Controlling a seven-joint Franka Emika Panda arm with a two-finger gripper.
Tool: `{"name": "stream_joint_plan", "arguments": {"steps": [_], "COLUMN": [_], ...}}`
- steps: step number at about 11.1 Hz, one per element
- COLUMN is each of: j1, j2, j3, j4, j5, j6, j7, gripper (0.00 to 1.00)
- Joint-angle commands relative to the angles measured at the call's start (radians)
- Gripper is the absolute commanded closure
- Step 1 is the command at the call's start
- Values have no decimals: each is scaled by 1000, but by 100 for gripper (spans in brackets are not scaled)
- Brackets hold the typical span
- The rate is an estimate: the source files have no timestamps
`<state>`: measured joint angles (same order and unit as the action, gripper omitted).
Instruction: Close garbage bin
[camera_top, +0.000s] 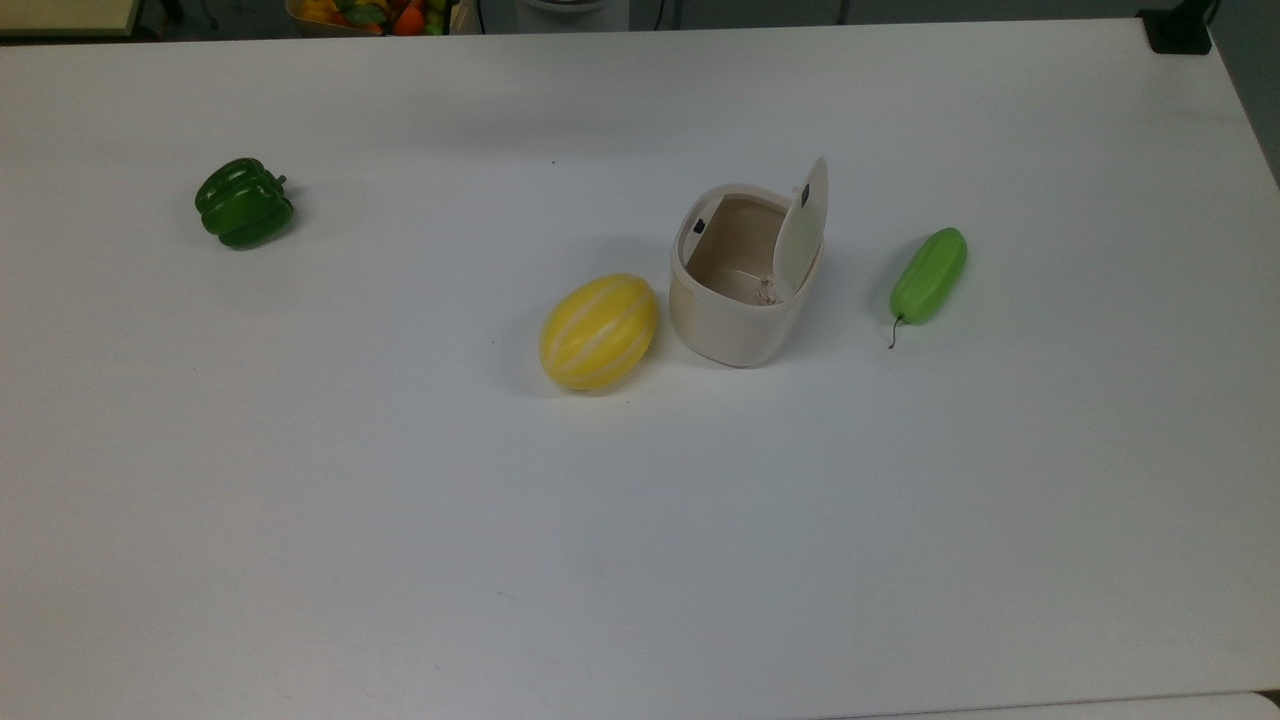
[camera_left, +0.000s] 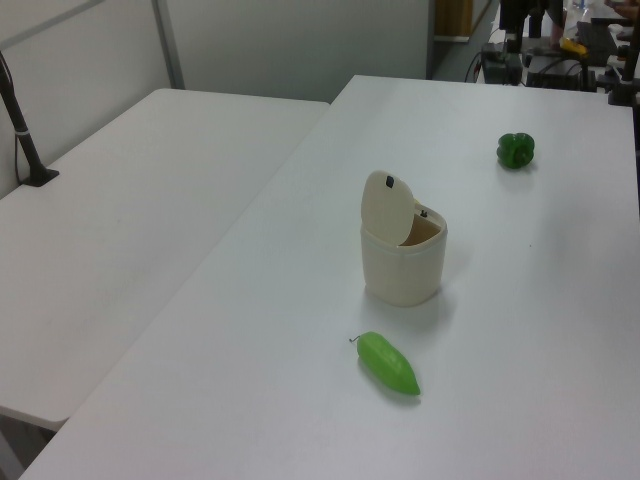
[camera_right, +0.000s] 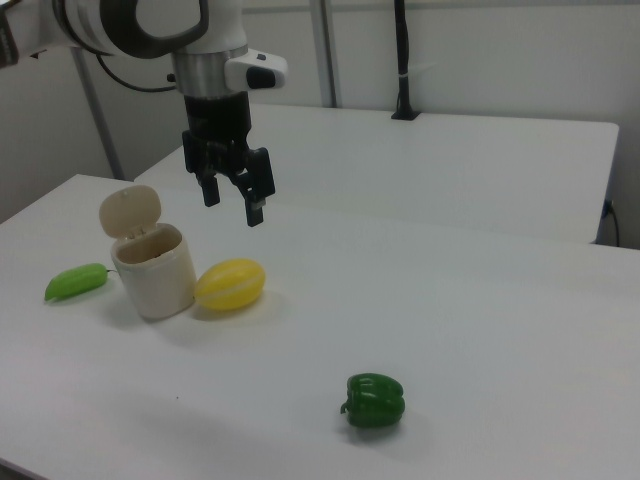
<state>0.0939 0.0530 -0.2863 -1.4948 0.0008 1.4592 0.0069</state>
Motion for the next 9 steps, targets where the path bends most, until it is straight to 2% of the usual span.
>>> {"name": "stream_joint_plan", "arguments": {"steps": [1,4,5,6,7,8,9], "j1": [9,18,42,58,69,85,89], "j2": [-2,-2,-1,1,2,2,2], "j3": [12,22,22,22,24,22,24], "j4": [-2,31,33,33,33,33,33], "j5": [34,50,56,57,74,121,161], "j6": [-11,-13,-13,-10,-10,-8,-8], "j7": [2,4,2,-25,-100,-167,-204], "gripper": [0,0,7,19,47,71,86]}}
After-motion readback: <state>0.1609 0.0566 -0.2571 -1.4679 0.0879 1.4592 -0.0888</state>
